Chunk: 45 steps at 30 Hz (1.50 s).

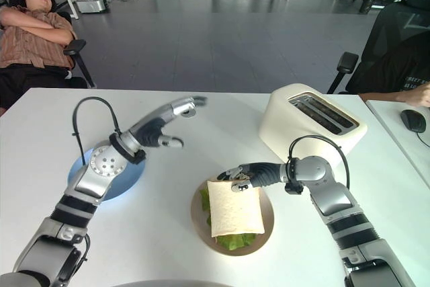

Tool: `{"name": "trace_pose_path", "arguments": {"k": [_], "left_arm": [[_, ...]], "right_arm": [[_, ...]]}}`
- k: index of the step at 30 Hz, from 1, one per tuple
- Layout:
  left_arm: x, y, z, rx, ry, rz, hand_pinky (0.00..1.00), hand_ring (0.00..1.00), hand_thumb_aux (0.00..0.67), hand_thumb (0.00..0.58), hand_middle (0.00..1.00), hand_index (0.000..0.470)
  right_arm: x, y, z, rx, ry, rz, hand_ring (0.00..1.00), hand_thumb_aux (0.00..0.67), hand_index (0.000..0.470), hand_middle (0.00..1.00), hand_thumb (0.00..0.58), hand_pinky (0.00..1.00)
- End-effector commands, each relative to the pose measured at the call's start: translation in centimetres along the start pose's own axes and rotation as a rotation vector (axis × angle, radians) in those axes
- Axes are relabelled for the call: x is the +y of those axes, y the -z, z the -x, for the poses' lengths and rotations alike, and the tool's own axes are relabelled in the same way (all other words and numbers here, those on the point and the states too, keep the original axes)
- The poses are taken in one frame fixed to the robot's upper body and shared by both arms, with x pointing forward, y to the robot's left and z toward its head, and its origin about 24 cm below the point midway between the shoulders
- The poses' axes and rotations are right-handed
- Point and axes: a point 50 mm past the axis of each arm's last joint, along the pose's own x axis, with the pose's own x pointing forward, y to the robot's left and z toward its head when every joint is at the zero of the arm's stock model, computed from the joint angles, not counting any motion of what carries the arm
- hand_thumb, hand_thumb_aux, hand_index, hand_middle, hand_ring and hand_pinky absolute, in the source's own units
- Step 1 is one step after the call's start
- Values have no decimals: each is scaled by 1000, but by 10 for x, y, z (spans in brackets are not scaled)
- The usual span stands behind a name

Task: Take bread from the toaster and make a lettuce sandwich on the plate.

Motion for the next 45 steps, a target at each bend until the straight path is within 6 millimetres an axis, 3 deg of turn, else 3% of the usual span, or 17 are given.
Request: {"name": "trace_pose_path", "arguments": {"k": [1,5,16,21,26,27,28,32,34,37,40,42,45], "left_arm": [[-41,-39,4,-184,191,229,0,0,0,0,0,0],[-75,-46,5,-202,321,325,0,0,0,0,0,0],[-121,-17,8,-79,464,269,0,0,0,0,0,0],[-145,-7,19,-17,560,324,0,0,0,0,0,0],[-174,15,43,216,746,417,0,0,0,0,0,0],[-180,17,49,259,785,441,0,0,0,0,0,0],[-184,19,53,290,796,469,0,0,0,0,0,0],[-190,20,57,339,812,533,0,0,0,0,0,0],[-189,20,56,341,818,534,0,0,0,0,0,0],[-189,18,56,331,822,530,0,0,0,0,0,0],[-182,17,52,309,788,506,0,0,0,0,0,0],[-165,12,40,229,698,490,0,0,0,0,0,0],[-132,-18,21,-25,574,516,0,0,0,0,0,0]], "right_arm": [[-4,-1,0,-5,11,14,0,670,470,0,580,0],[-4,0,1,5,22,22,0,670,470,0,580,0],[-5,4,4,32,30,21,0,670,470,0,580,0],[-5,5,5,37,30,23,0,670,470,0,580,0],[-9,3,6,42,44,40,0,670,470,0,580,0],[-12,0,8,39,64,59,0,265,186,0,368,0],[-17,-6,11,28,95,91,0,0,0,0,0,0],[-52,-46,28,-74,394,256,0,0,0,0,0,0],[-76,-72,48,-141,637,309,0,0,0,0,0,0],[-90,-104,75,-252,864,335,0,0,0,0,0,0],[-81,-112,82,-288,858,289,0,0,0,0,0,0],[-63,-105,73,-244,720,202,0,0,0,0,0,0],[-25,-85,57,-132,459,98,0,0,0,0,0,0]]}}
